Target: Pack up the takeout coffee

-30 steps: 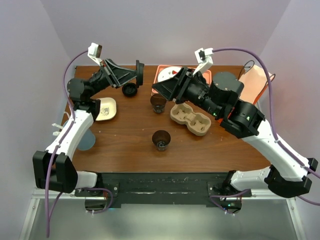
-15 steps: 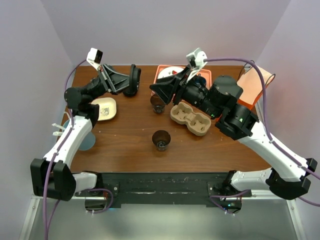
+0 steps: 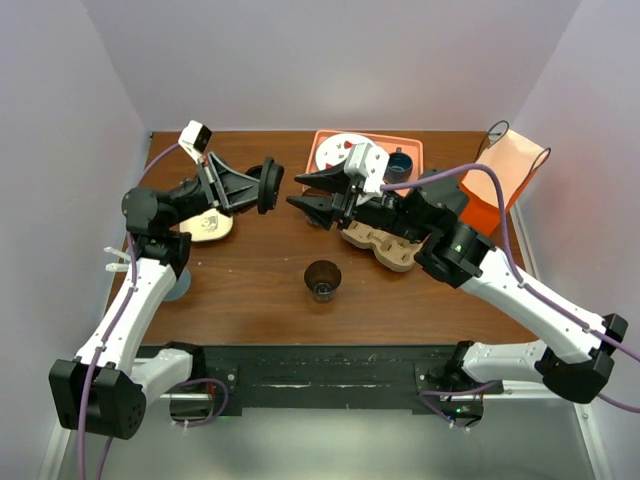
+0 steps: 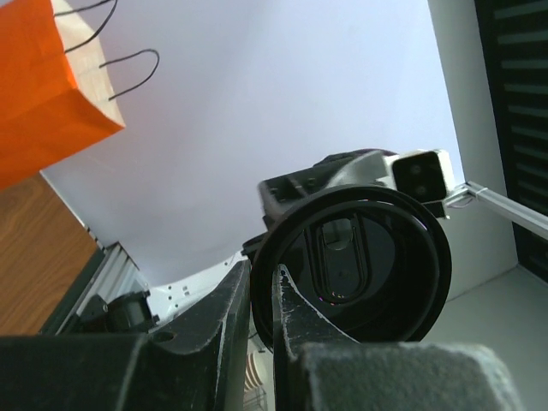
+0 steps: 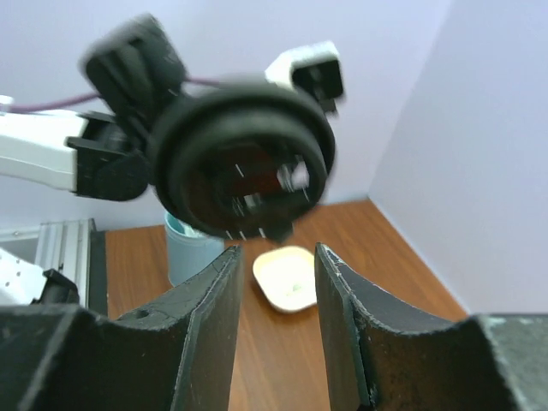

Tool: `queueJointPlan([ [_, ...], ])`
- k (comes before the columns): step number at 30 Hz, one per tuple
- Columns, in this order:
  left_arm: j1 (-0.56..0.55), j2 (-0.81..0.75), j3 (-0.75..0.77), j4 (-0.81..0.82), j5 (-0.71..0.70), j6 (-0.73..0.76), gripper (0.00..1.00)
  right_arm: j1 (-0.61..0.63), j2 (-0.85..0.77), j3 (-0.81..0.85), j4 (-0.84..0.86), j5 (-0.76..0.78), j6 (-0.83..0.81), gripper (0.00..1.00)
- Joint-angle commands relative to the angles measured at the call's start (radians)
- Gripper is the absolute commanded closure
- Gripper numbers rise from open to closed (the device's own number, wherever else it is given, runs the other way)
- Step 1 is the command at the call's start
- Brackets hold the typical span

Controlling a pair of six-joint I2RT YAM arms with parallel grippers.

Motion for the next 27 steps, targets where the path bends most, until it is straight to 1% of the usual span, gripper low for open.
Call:
queueJointPlan([
  [1,-0.005,-0.011,-0.003,-0.018,0.092,-0.019,0.83,-0.005,-0.006,0.057,0.100,-0.137,-0.051,0.57],
  [5,-0.005,-0.002,0.019,-0.021,0.132,-0.016,0.83,-0.006,-0.007,0.046,0.131,-0.125,-0.017,0.58],
  [8,-0.005,0.001,0.025,-0.021,0.147,-0.021,0.83,-0.006,0.016,0.074,0.098,-0.109,-0.023,0.60],
  [13,-0.005,0.001,0.029,-0.021,0.165,-0.031,0.83,-0.006,0.037,0.096,0.069,-0.094,-0.054,0.61],
  [18,-0.005,0.004,0.036,0.005,0.159,-0.051,0.83,-0.006,0.062,0.109,0.042,-0.115,-0.063,0.61],
  [23,-0.005,0.007,0.042,0.026,0.147,-0.087,0.83,-0.006,0.057,0.086,0.045,-0.105,-0.074,0.61],
  [24,-0.005,0.007,0.051,0.026,0.149,-0.087,0.83,-0.006,0.059,0.085,0.042,-0.102,-0.077,0.65],
  [27,-0.005,0.004,0.057,0.013,0.152,-0.085,0.83,-0.008,0.059,0.085,0.038,-0.096,-0.079,0.67],
])
